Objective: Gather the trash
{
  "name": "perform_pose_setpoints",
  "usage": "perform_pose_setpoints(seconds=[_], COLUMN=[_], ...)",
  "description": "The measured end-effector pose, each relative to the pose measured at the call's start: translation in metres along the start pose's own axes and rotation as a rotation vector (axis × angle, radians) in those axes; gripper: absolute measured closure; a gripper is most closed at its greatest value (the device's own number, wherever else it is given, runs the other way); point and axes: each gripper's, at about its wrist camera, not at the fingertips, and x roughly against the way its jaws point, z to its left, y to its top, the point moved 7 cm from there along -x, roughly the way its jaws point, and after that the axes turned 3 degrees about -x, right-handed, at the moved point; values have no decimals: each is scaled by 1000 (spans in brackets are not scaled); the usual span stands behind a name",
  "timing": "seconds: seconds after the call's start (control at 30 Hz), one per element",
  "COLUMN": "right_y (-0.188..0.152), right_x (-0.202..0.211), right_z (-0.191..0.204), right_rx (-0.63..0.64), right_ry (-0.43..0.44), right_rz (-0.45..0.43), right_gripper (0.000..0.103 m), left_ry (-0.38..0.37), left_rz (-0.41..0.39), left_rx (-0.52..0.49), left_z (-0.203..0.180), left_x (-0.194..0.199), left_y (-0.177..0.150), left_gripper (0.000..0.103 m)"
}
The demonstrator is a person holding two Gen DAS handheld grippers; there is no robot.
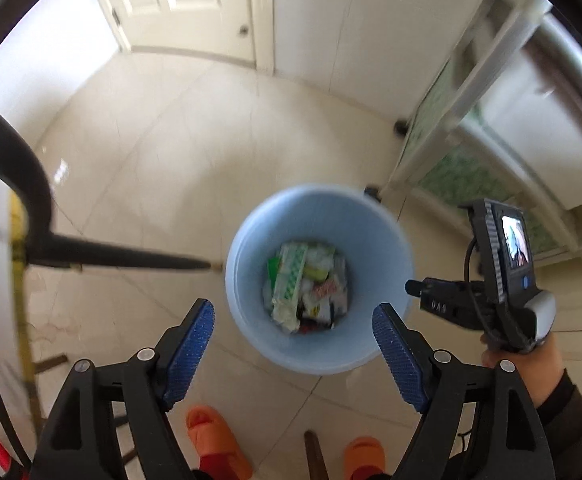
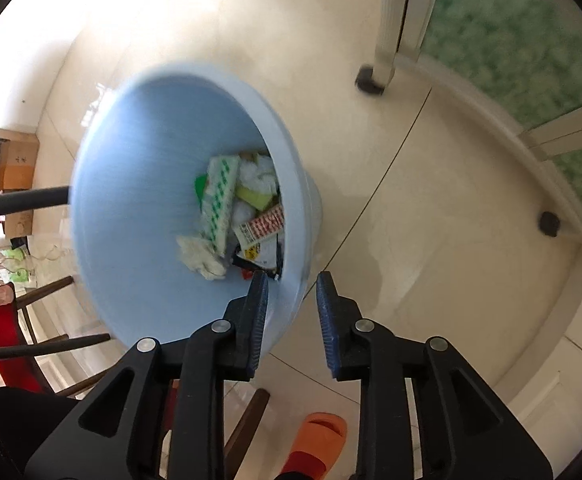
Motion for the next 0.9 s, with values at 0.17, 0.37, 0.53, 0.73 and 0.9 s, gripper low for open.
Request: perform_pose_setpoints(seconds=[0.17,0.37,0.53,0.73,0.9], right_y=[-4,-28,-70,-145,-223], right_x=[73,193,322,460,551], right_z=[27,72,111,163,217], right_rx=[80,194,279,347,465], right_ry=[0,-16,-15,25,124], right_rz=[-169,-434,-698,-940,-1120], right_gripper=[69,55,30,6,0], left_ry=[25,25,29,64,182], left_rz=[-158,-422,-660,-871,-992], left_rx=[-39,-87,-123,-94,-16], left_z=[-17,-46,-57,-48,-16], left_x=[63,174,292,407,486], left_y=[-3,-30,-78,-159,-237], left_gripper=[23,15,5,1,1])
